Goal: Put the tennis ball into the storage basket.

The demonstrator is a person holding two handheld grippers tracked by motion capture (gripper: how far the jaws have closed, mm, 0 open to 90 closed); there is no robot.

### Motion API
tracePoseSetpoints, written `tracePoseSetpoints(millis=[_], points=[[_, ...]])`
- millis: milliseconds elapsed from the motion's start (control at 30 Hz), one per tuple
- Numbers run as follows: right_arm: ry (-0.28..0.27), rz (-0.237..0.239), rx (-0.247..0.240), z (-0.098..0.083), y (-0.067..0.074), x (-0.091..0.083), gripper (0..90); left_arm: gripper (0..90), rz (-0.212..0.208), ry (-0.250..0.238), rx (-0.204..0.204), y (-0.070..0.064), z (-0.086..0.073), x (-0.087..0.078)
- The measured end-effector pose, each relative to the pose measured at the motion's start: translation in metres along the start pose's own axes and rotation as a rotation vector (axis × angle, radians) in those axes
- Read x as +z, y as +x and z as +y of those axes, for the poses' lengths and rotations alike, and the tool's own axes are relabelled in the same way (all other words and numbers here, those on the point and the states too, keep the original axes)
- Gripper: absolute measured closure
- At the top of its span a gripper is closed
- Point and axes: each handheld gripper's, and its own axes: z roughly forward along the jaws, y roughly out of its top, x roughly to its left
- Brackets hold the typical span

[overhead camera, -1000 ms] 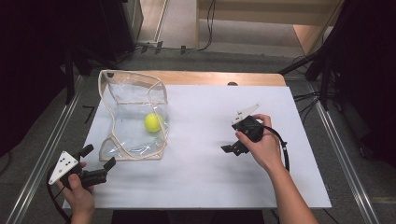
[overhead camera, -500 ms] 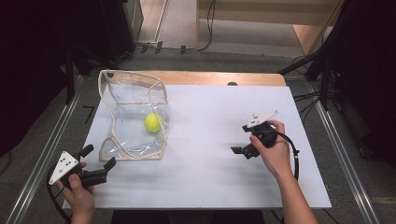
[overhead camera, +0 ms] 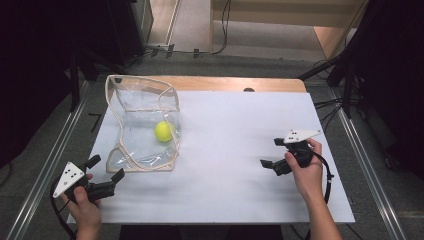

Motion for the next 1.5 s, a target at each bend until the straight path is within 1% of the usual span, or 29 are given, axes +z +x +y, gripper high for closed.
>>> tracePoseSetpoints(millis=[400, 433, 633, 733, 867, 967, 1000, 1167, 1233, 1467, 1500], points=[[-0.059, -0.017, 0.048, -0.024, -0.003, -0.013, 0.0, 0.0, -0.002, 0.002, 0.003, -0.001, 0.0, 0.0], [-0.064, -0.023, 0.058, -0.027, -0.003, -0.014, 0.0, 0.0, -0.002, 0.002, 0.003, -0.001, 0.0, 0.0], [-0.087, -0.044, 0.078, -0.038, -0.004, -0.02, 0.0, 0.0, -0.004, 0.002, 0.001, 0.0, 0.0, 0.0], [-0.112, -0.056, 0.082, -0.042, -0.004, -0.025, 0.0, 0.0, -0.005, 0.001, -0.001, 0.0, 0.0, 0.0], [-0.137, -0.069, 0.102, -0.049, -0.004, -0.032, 0.0, 0.0, -0.006, 0.001, 0.0, 0.0, 0.0, 0.0], [-0.148, -0.088, 0.106, -0.054, -0.004, -0.036, 0.0, 0.0, -0.007, 0.0, -0.001, 0.0, 0.0, 0.0], [-0.152, -0.098, 0.115, -0.057, -0.004, -0.037, 0.0, 0.0, -0.006, 0.001, -0.001, 0.0, 0.0, 0.0], [-0.176, -0.106, 0.133, -0.067, -0.004, -0.044, 0.0, 0.0, -0.006, 0.002, 0.0, 0.0, 0.0, 0.0], [-0.183, -0.1, 0.14, -0.072, -0.005, -0.047, 0.0, 0.0, -0.007, 0.001, 0.001, 0.0, 0.0, 0.0], [-0.218, -0.124, 0.162, -0.084, -0.004, -0.059, 0.0, 0.0, -0.008, 0.003, 0.007, -0.001, 0.0, 0.0], [-0.227, -0.129, 0.157, -0.086, -0.005, -0.06, 0.0, 0.0, -0.007, 0.003, 0.007, -0.001, 0.0, 0.0]])
